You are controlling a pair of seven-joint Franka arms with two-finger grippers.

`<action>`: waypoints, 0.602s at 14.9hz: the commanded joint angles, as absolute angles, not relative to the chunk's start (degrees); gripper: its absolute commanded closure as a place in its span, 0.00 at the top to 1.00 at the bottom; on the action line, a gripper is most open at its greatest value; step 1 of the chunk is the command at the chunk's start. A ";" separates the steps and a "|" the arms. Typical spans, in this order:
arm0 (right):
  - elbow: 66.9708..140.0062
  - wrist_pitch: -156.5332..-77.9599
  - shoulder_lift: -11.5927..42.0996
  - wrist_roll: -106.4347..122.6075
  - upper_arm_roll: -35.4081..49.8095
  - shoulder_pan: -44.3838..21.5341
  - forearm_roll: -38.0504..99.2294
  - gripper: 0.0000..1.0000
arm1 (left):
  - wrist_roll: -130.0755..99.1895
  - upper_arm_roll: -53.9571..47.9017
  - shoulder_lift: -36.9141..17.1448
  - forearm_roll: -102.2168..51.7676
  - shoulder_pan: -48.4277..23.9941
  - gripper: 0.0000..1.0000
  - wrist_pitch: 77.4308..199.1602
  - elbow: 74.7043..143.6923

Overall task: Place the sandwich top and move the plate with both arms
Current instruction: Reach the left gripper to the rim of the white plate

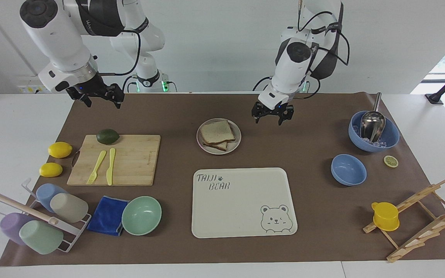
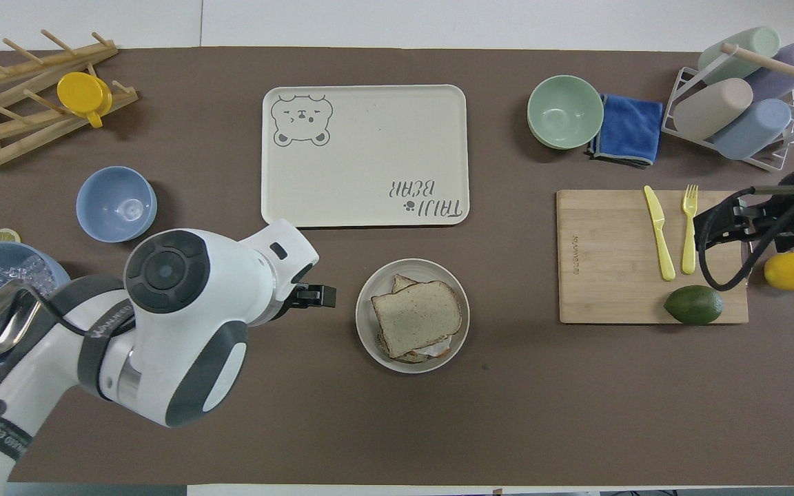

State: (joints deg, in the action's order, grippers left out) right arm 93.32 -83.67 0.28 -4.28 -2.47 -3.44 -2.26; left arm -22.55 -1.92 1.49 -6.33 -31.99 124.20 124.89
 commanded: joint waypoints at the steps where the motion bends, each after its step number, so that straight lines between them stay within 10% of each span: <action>1: 94.83 -84.90 -0.62 -2.99 -3.51 -3.52 -1.14 1.00 | -25.13 -1.14 -1.57 -6.68 -34.01 1.00 128.66 125.33; 9: 94.75 -84.81 -0.44 -1.93 -3.43 -1.93 -0.62 1.00 | -25.14 -1.14 -7.03 -12.46 -35.76 0.91 133.77 125.42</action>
